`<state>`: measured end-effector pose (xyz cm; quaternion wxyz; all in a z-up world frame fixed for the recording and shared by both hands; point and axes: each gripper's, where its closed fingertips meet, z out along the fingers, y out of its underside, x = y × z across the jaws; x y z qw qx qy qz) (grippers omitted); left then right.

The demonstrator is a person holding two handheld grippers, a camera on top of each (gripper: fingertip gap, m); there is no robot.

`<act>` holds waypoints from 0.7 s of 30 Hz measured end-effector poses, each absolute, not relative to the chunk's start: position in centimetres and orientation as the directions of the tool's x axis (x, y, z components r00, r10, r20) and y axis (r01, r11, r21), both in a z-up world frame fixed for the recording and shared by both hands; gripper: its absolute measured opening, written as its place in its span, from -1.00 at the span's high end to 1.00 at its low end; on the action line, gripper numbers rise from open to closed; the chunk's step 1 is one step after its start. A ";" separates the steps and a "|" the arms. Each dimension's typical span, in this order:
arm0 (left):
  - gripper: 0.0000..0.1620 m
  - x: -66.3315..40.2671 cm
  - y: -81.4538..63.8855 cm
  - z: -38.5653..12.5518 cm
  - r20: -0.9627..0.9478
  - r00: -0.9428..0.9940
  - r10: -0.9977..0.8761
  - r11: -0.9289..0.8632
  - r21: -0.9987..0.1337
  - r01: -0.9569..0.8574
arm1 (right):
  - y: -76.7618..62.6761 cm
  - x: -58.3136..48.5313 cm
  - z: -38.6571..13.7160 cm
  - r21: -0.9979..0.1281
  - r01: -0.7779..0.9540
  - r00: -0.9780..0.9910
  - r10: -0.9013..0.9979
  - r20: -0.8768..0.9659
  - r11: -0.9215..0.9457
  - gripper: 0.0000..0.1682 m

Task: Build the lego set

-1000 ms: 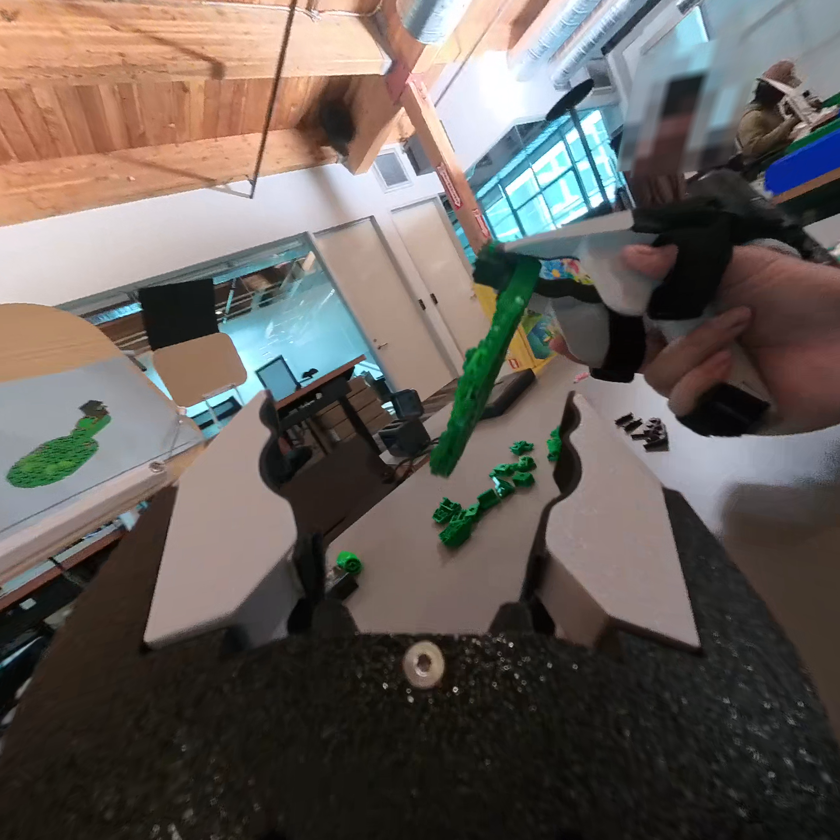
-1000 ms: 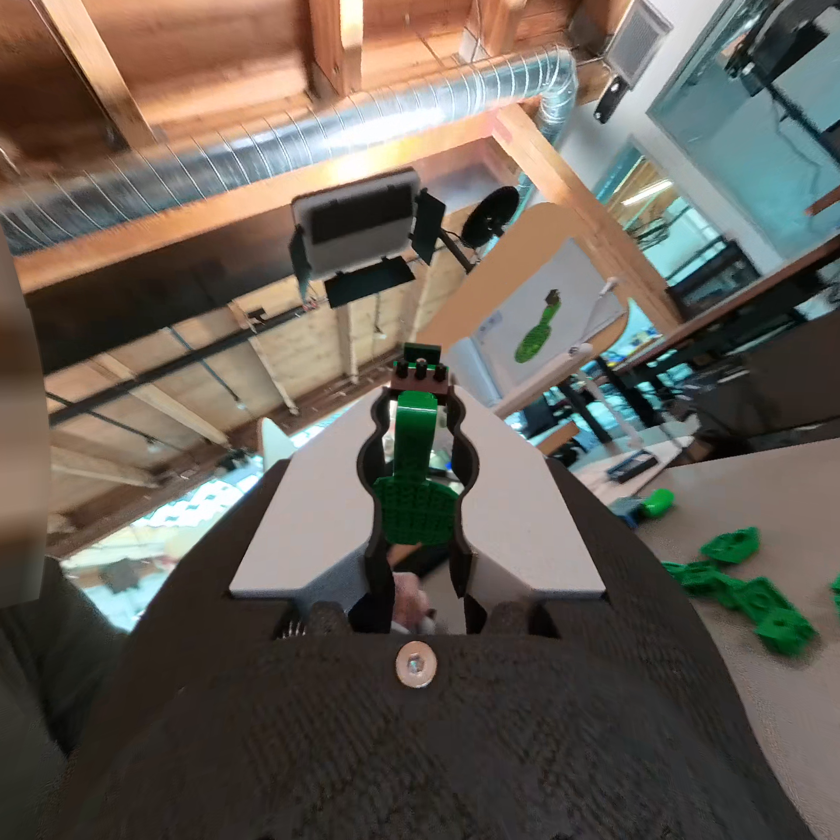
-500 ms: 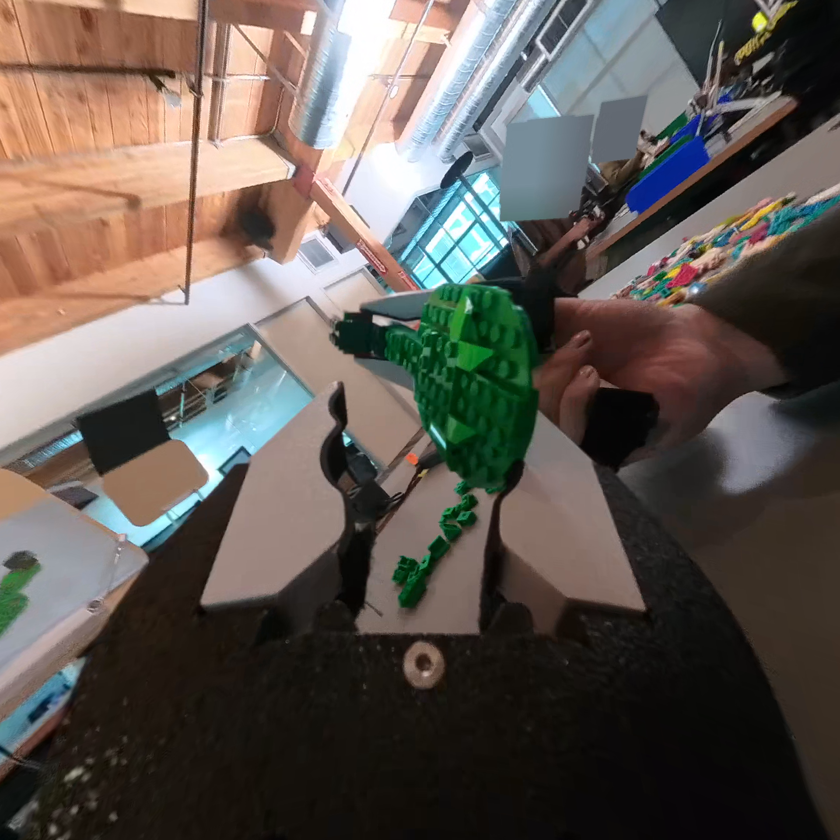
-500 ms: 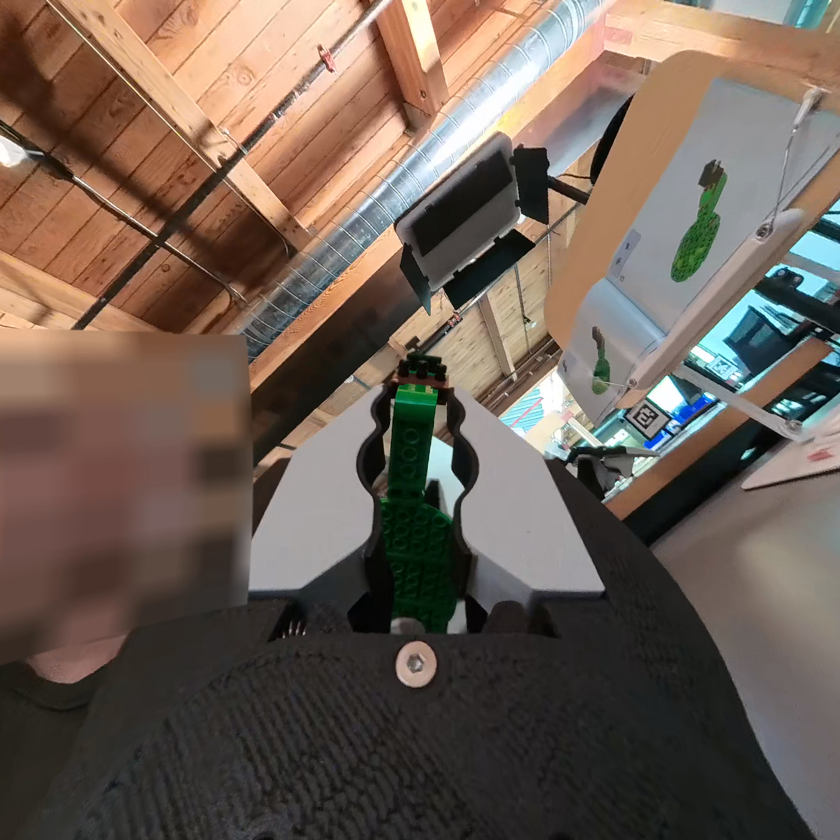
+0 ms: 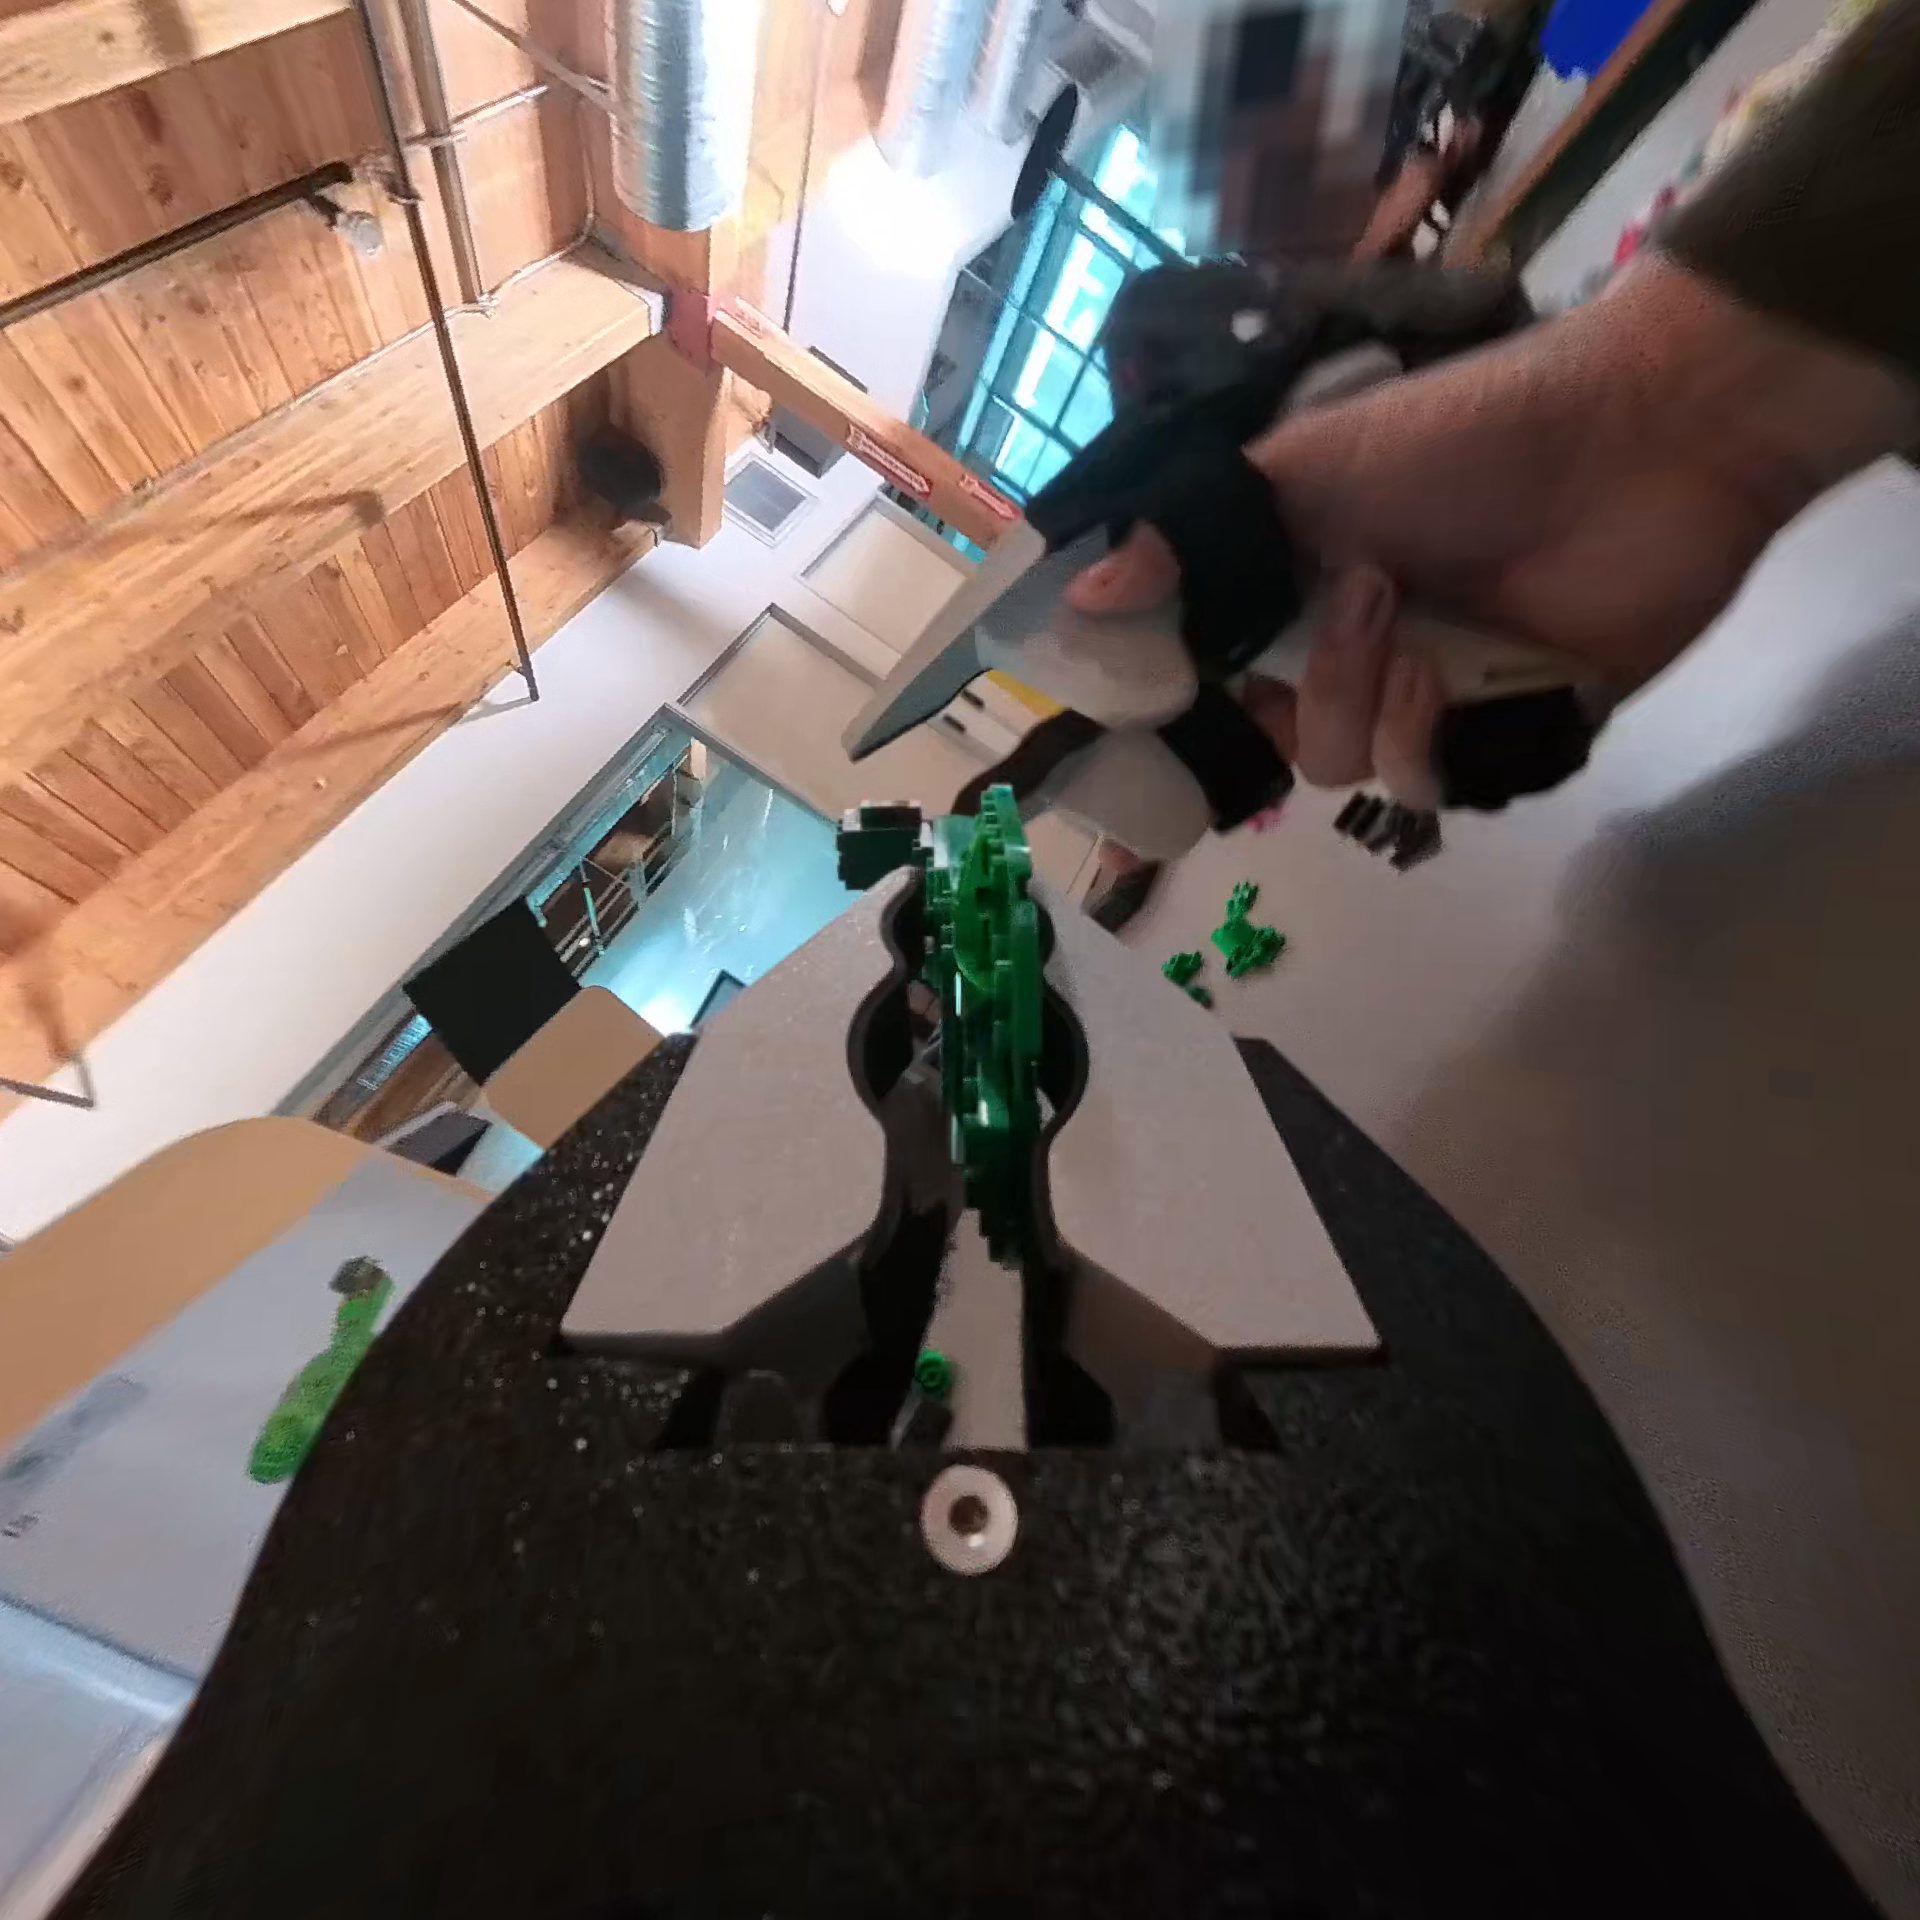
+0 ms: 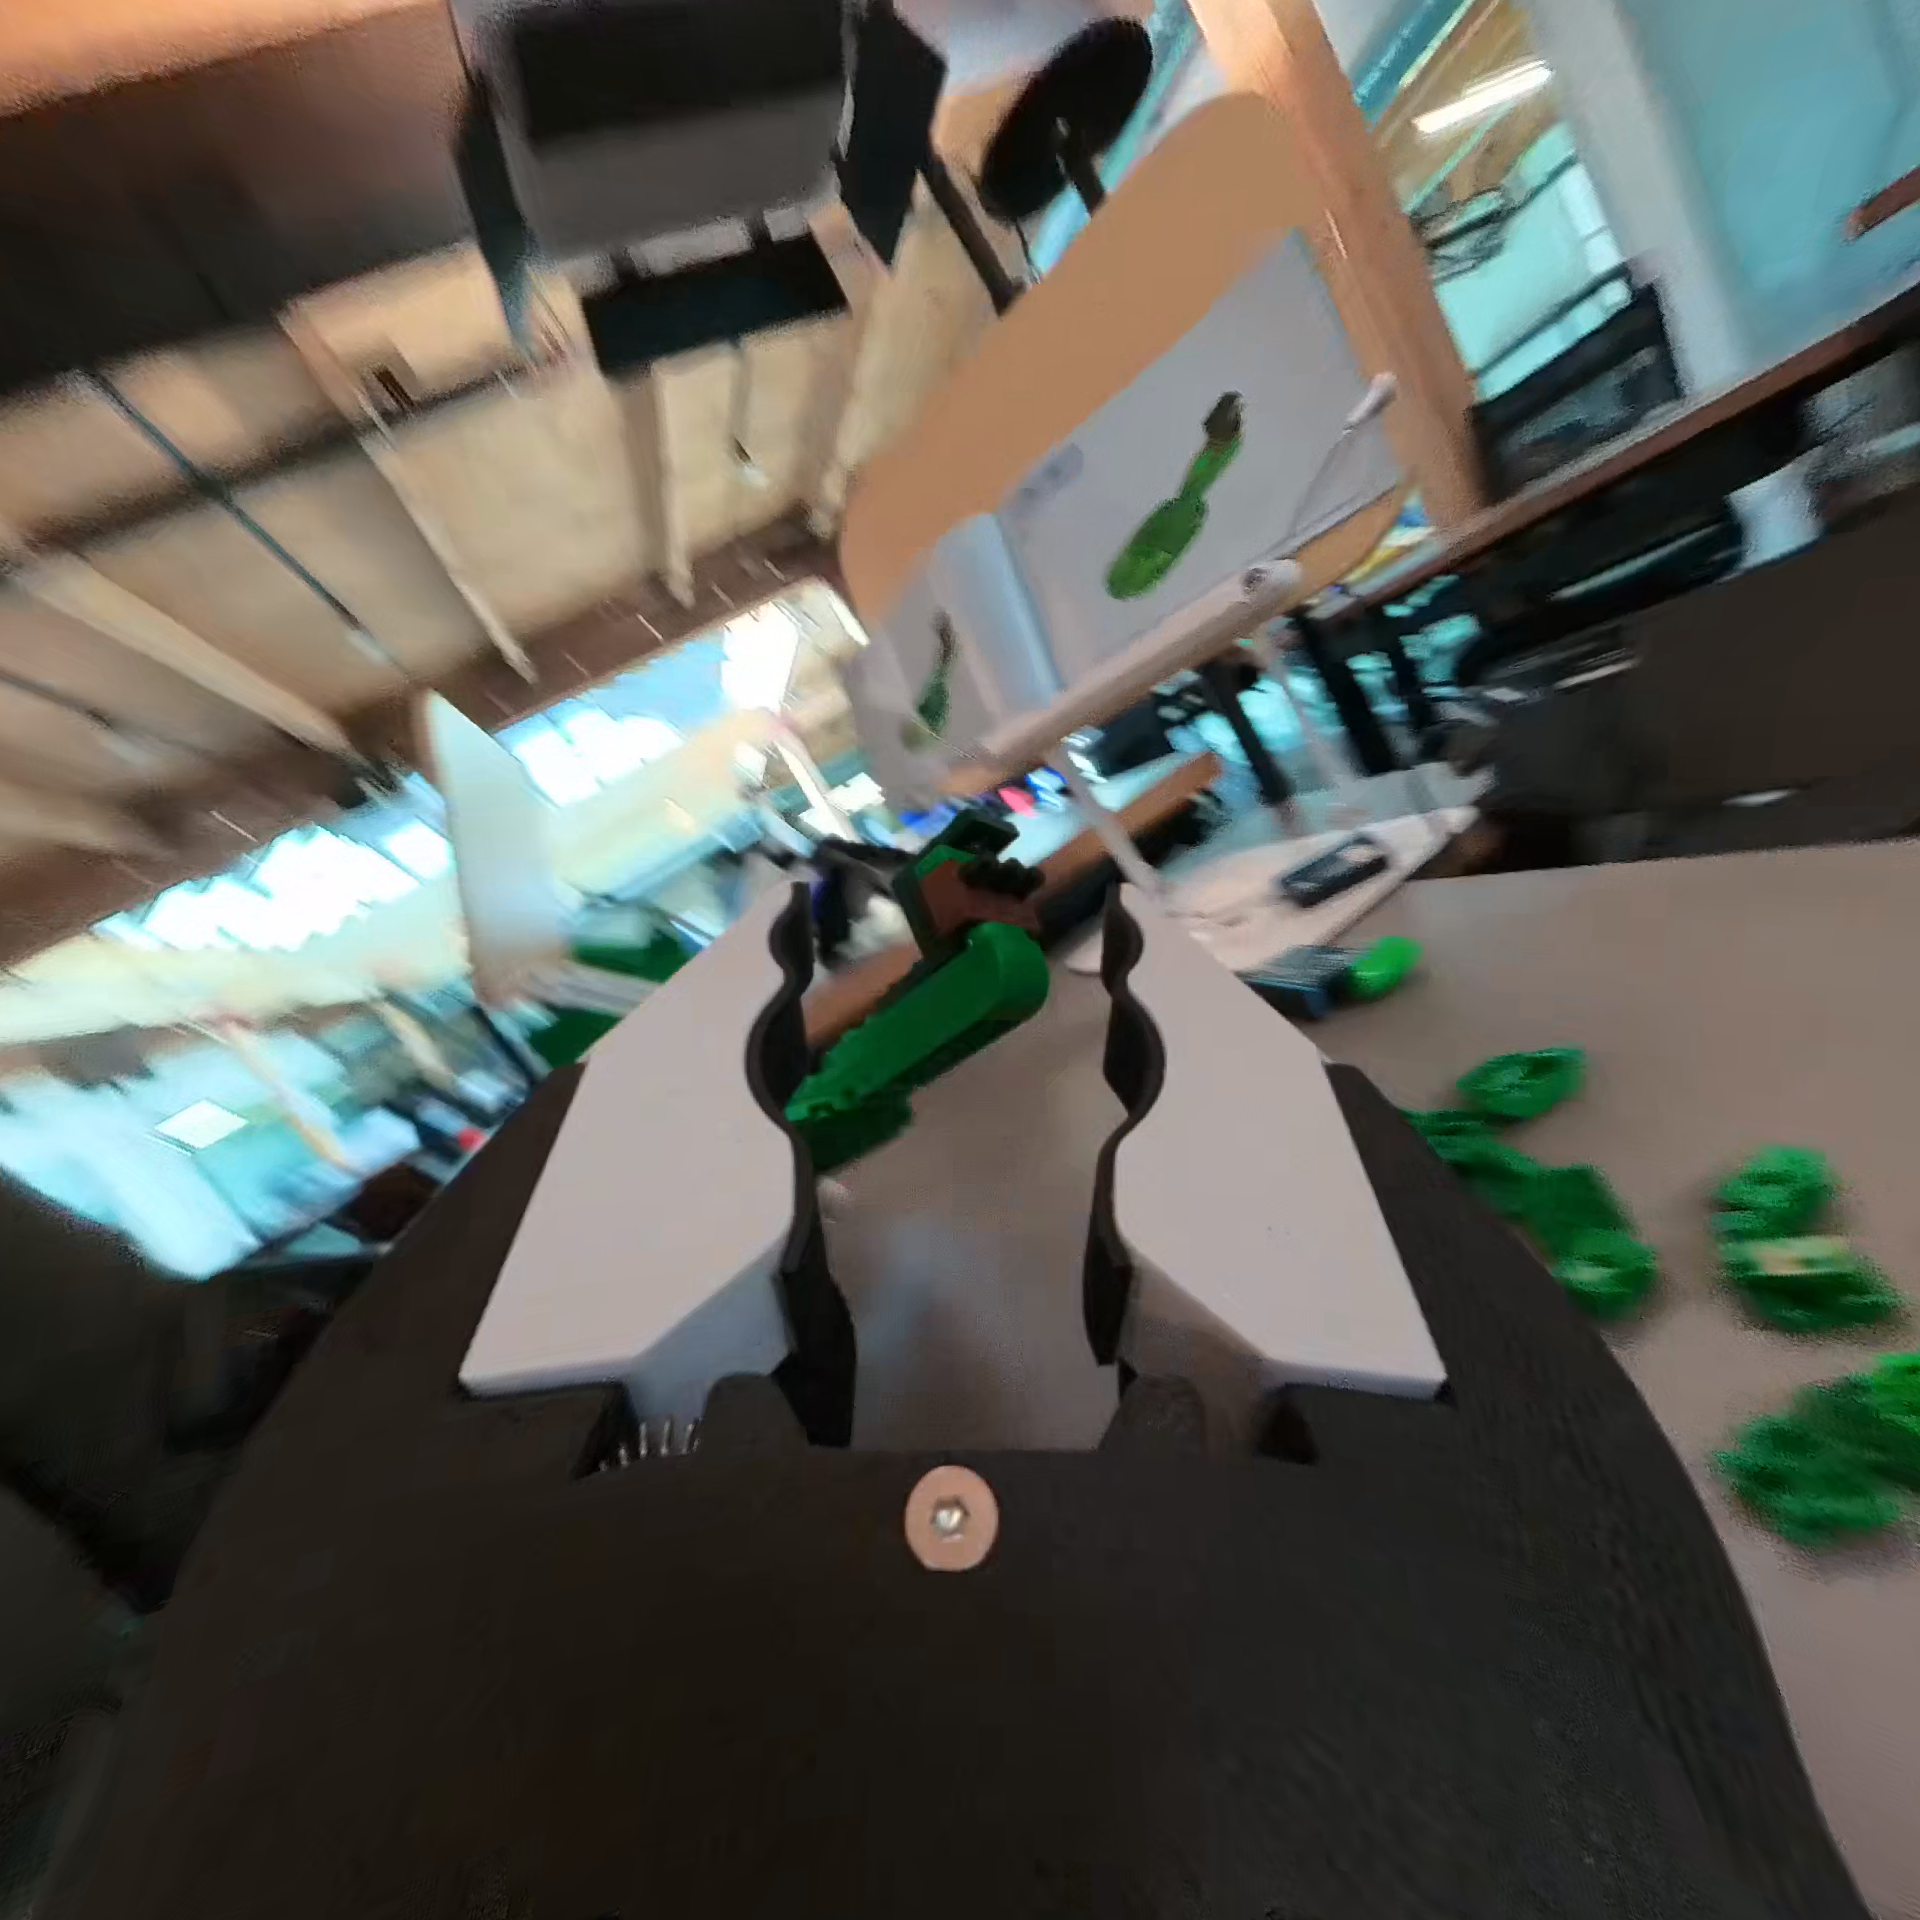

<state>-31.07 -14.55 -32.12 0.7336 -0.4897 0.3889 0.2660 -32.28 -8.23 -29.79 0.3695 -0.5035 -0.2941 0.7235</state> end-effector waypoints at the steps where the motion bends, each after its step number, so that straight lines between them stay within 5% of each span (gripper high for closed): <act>1: 0.84 -31.0 -14.4 -32.4 -0.854 0.520 0.021 0.364 -0.478 -0.799 | -8.1 -32.3 -30.1 -0.864 -0.208 -0.145 0.888 -0.437 -0.459 0.33; 10: 0.84 -29.1 -14.5 -34.0 -0.951 0.307 0.042 0.363 -0.272 -0.891 | -8.4 -32.6 -31.7 -0.997 -0.027 0.066 0.995 -0.074 -0.073 0.66; 21: 0.84 -29.3 -14.4 -33.9 -0.953 0.297 0.066 0.346 -0.257 -0.902 | -8.1 -32.4 -31.4 -0.991 0.020 0.162 0.978 0.132 0.130 0.71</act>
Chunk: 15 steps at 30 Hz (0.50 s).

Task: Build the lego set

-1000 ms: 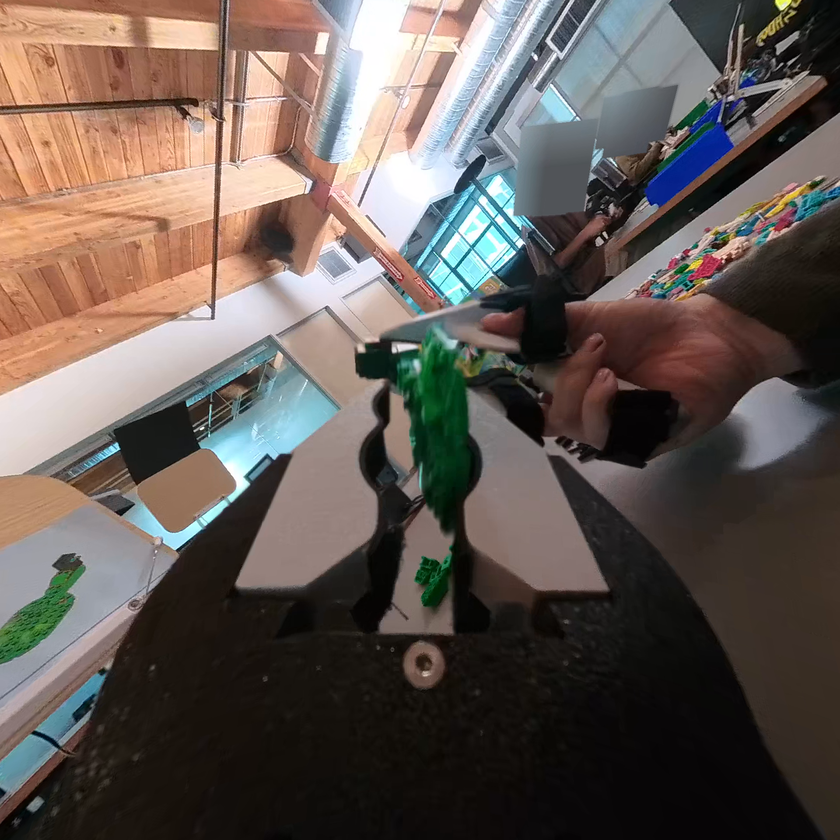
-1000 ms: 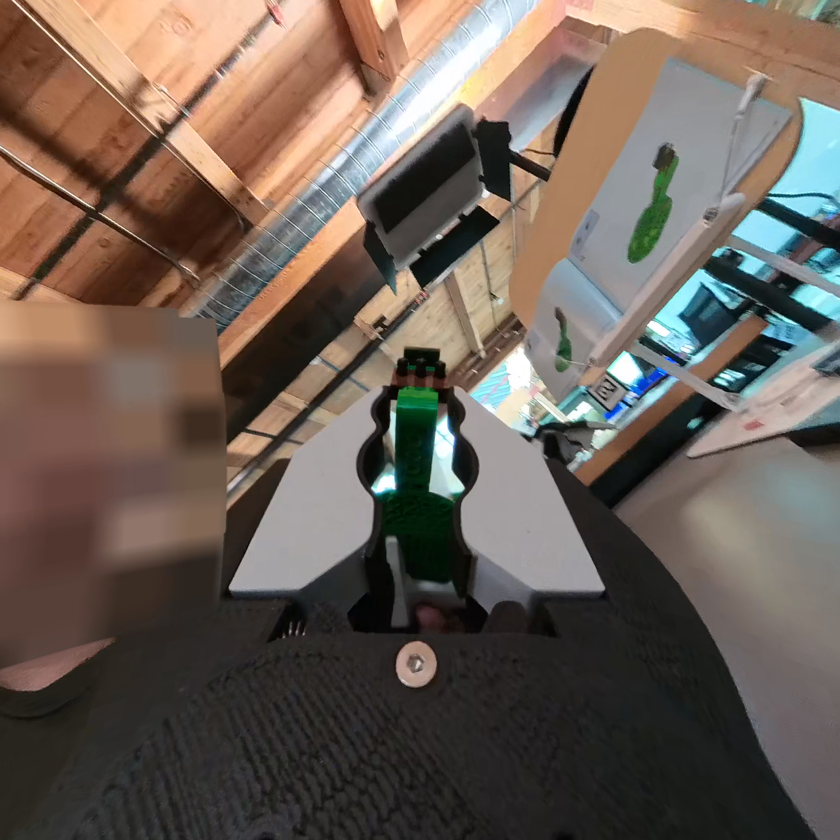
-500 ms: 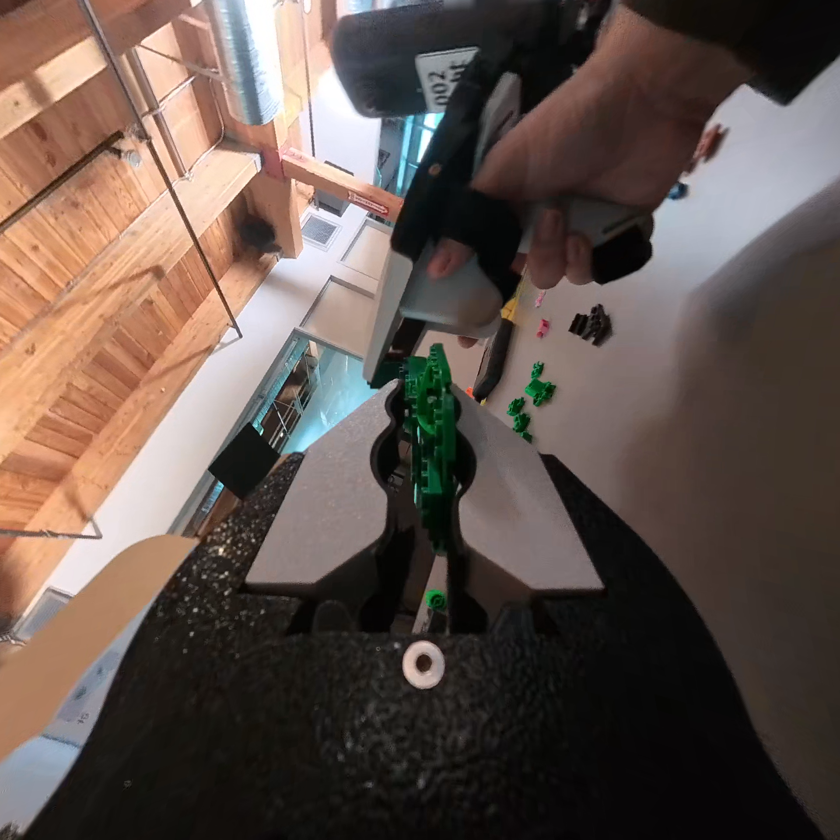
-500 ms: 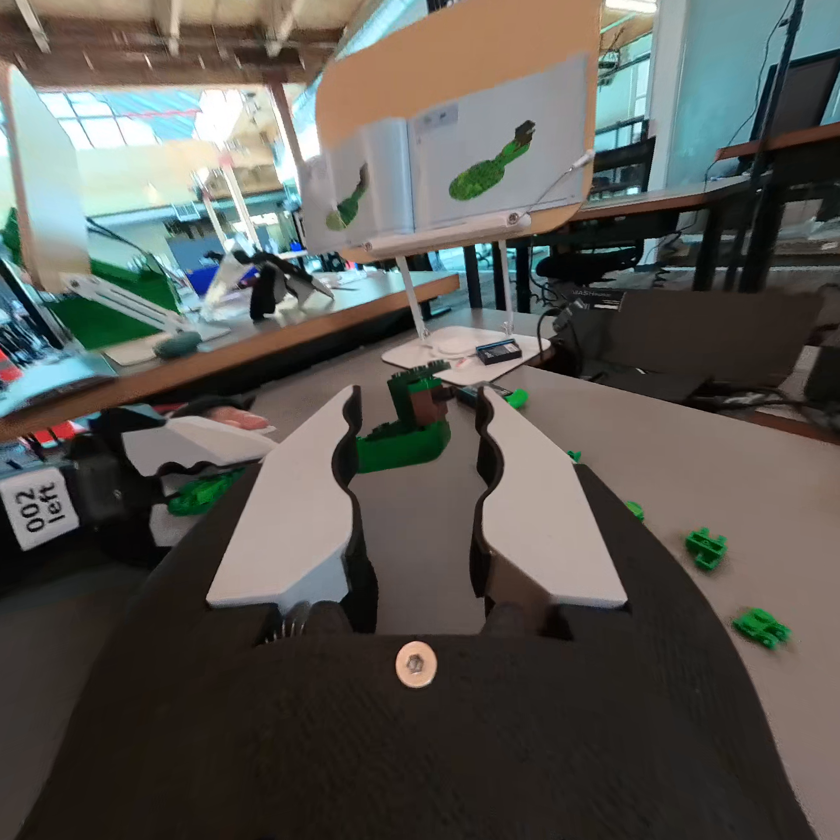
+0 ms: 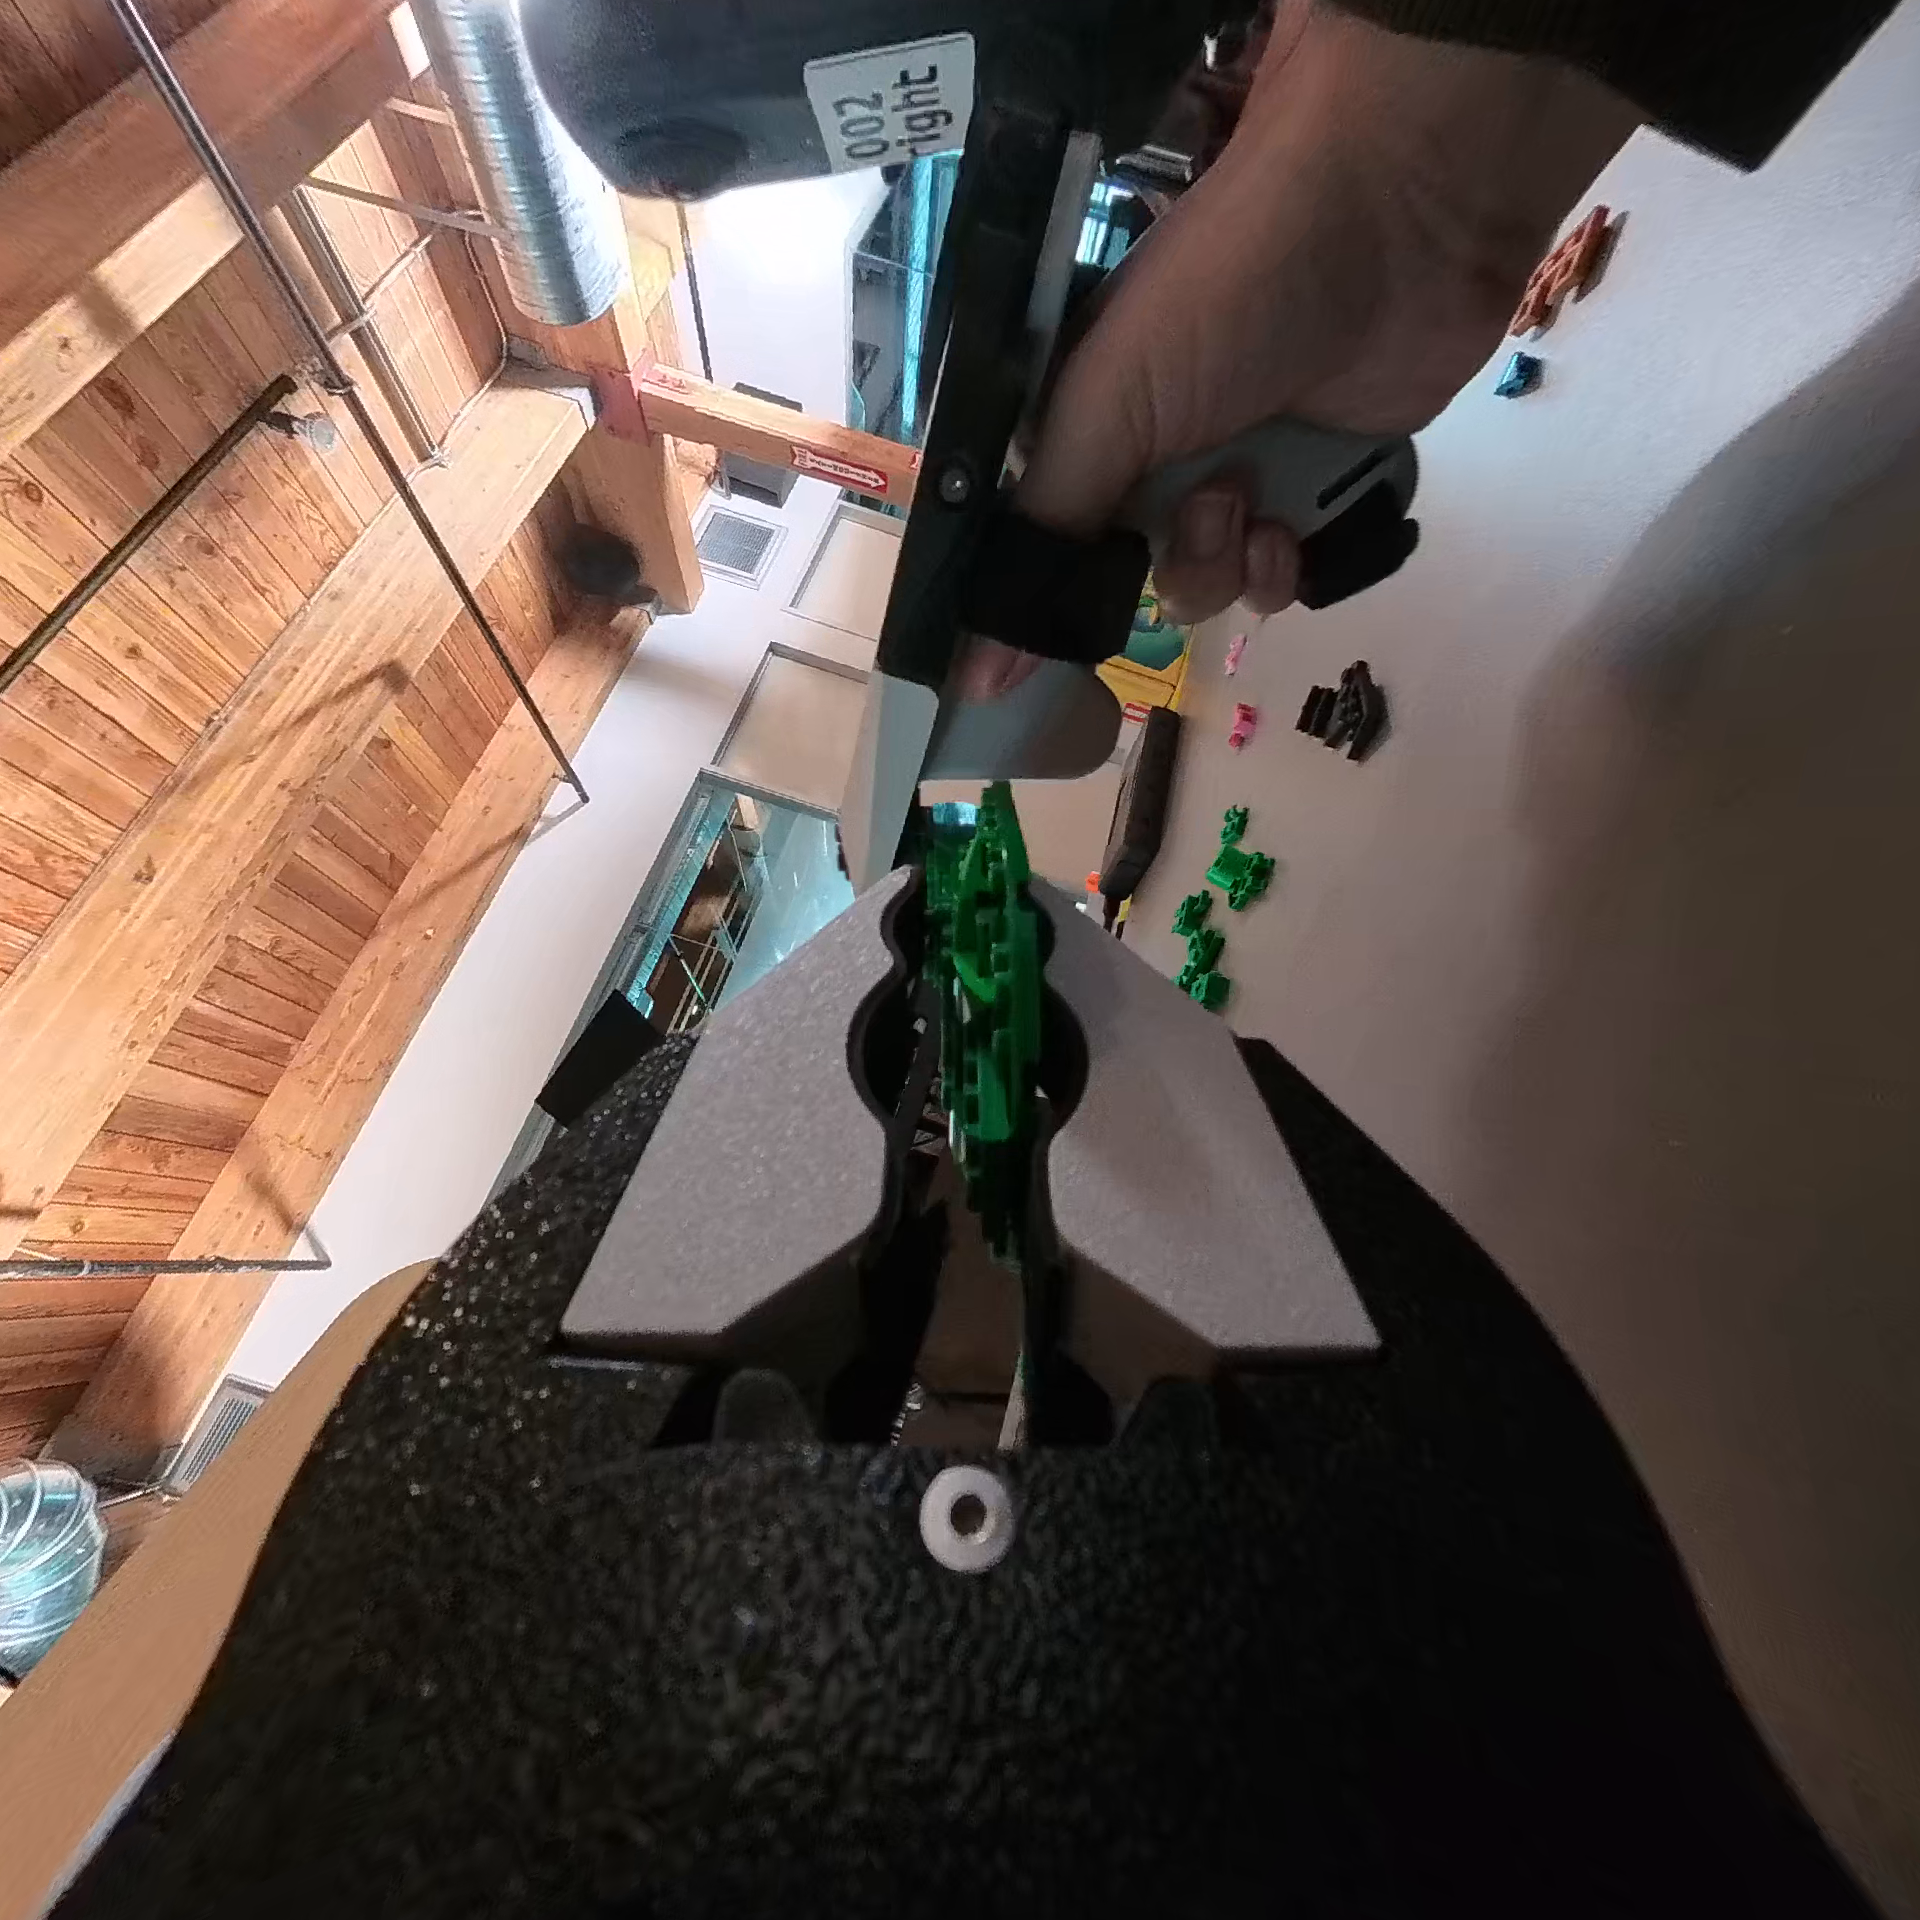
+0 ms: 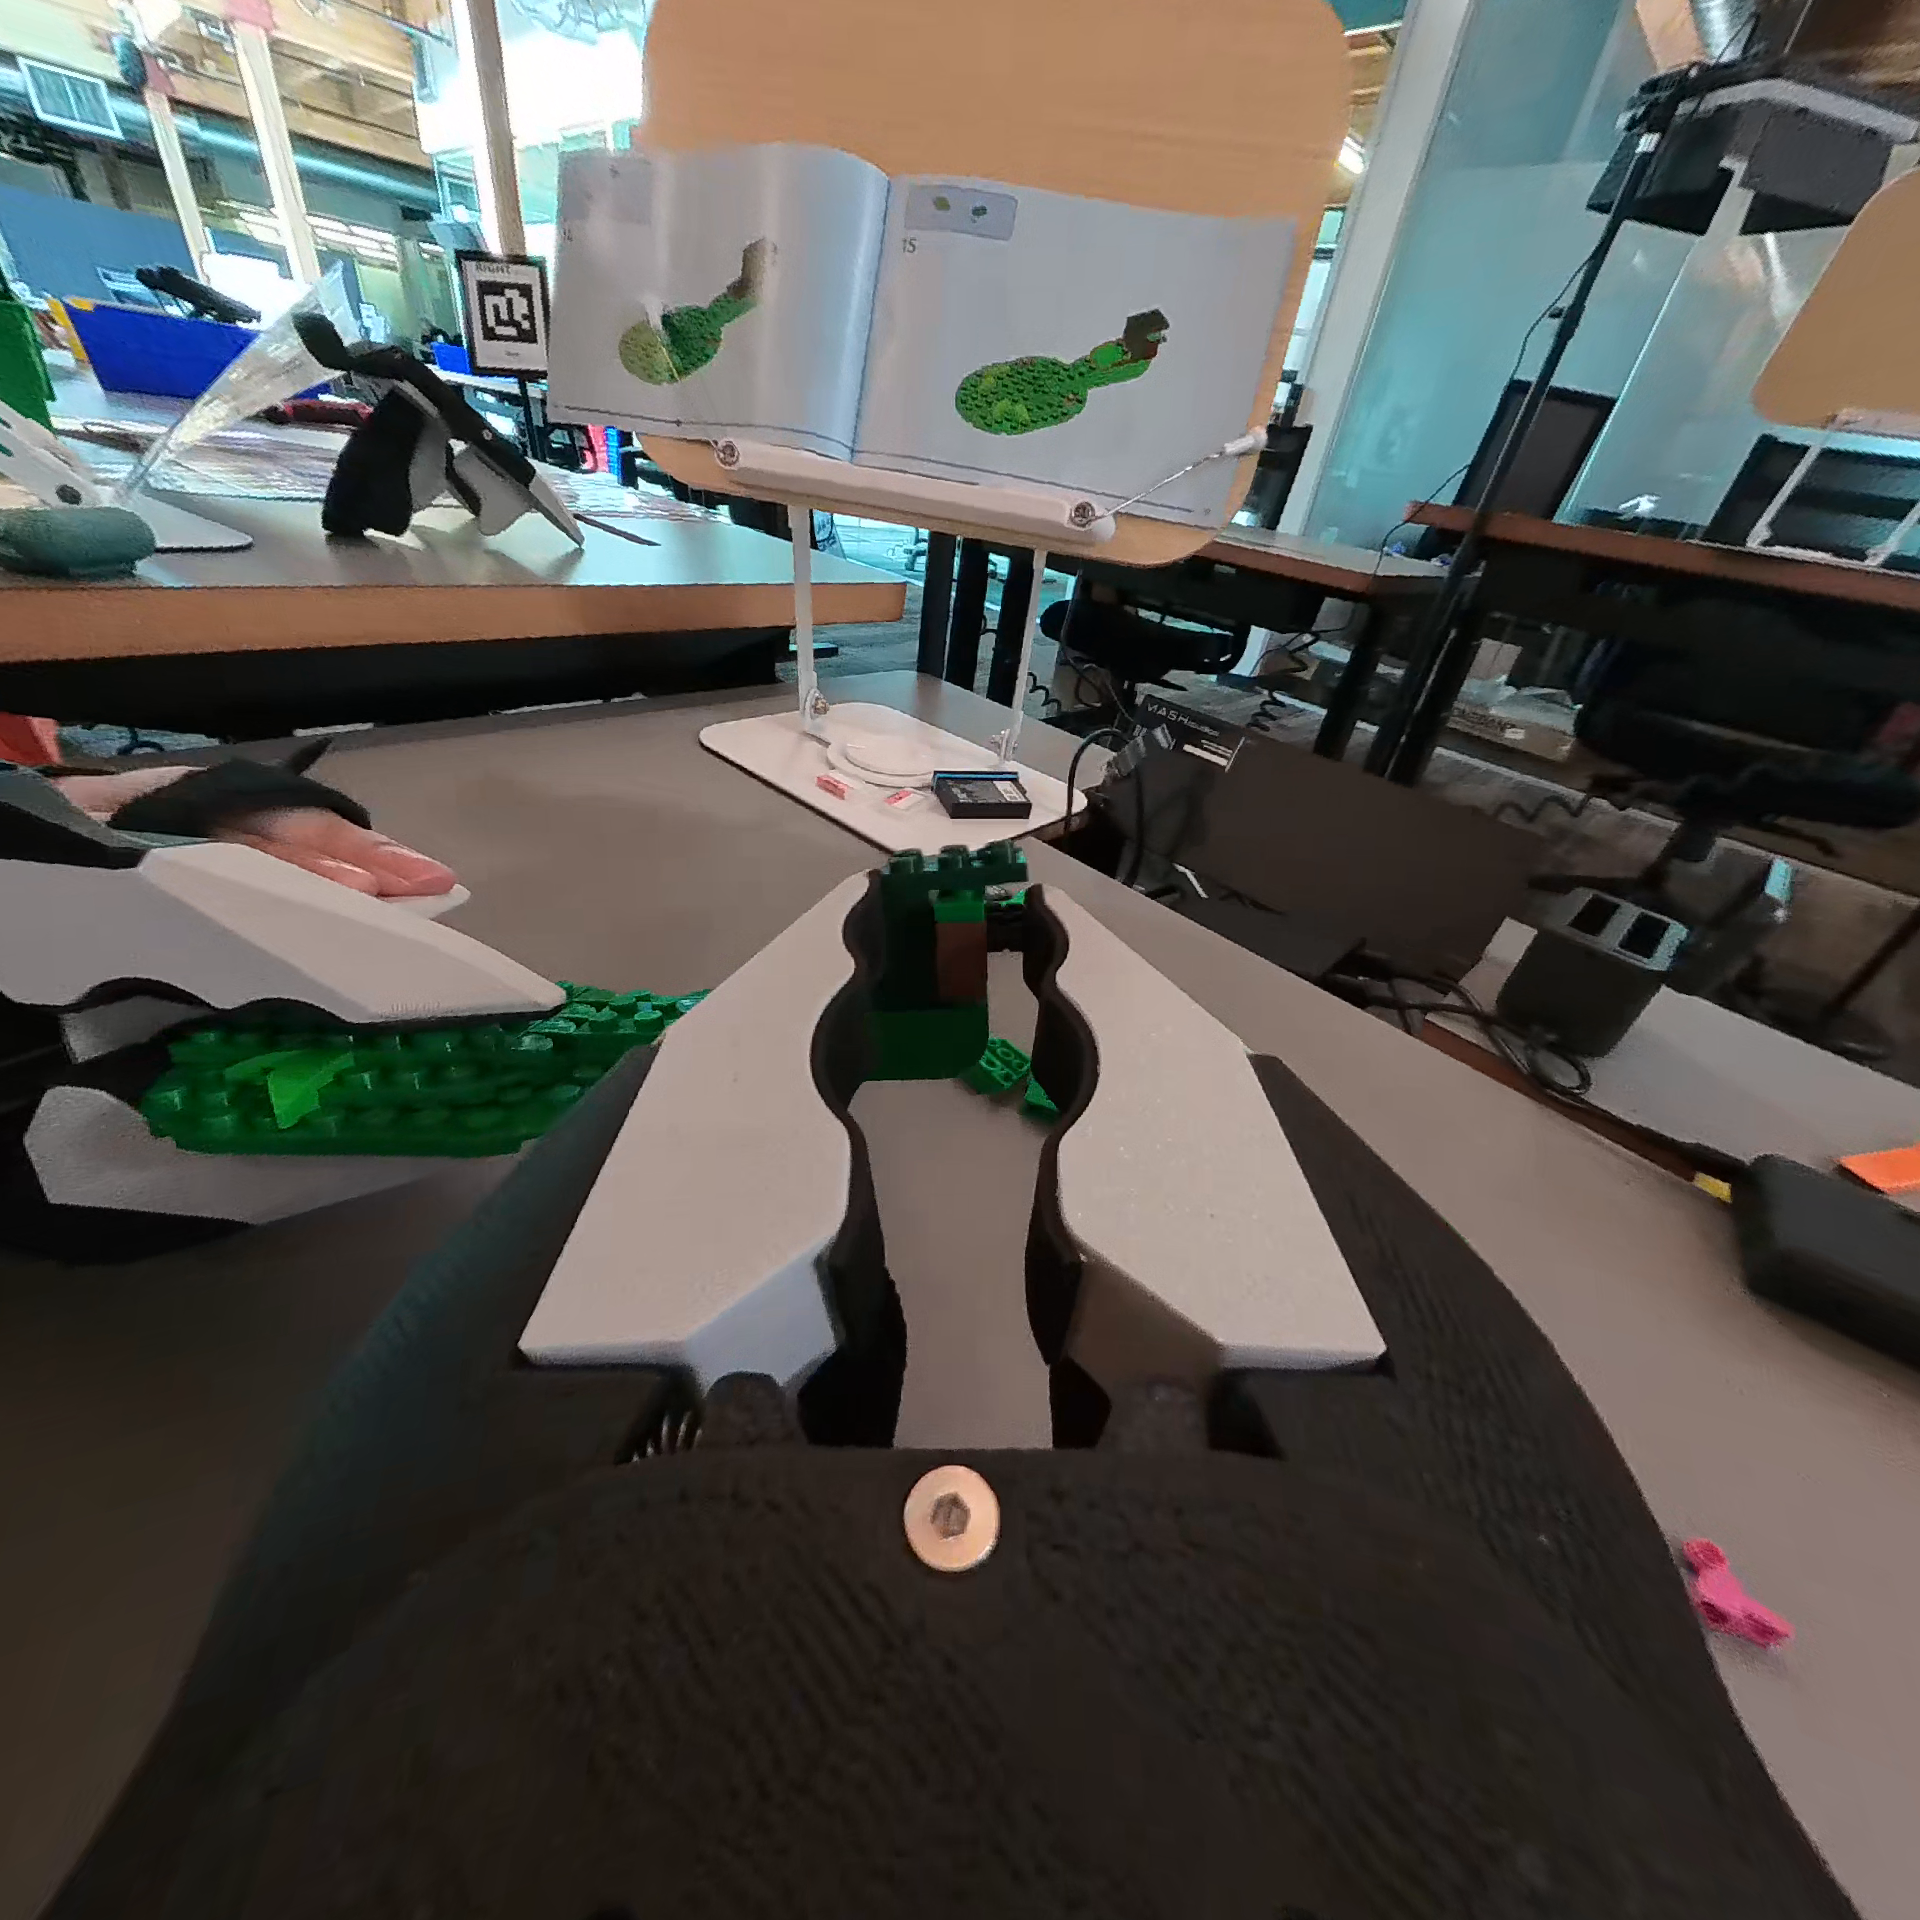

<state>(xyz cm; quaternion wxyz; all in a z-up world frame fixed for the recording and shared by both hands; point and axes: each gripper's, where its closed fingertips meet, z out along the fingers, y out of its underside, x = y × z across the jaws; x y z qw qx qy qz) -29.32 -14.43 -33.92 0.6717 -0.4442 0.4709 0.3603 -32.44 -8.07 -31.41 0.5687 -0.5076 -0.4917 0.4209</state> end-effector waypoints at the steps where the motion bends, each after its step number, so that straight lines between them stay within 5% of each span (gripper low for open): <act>1: 0.84 -29.3 -14.4 -33.9 -0.953 0.296 0.067 0.346 -0.256 -0.903 | -8.1 -32.4 -31.4 -0.990 0.020 0.163 0.977 0.139 0.137 0.71; 15: 0.84 -30.9 -13.4 -34.3 -0.955 0.284 0.082 0.235 -0.259 -0.937 | -7.5 -32.5 -32.2 -0.990 0.089 0.212 0.969 0.128 0.111 0.55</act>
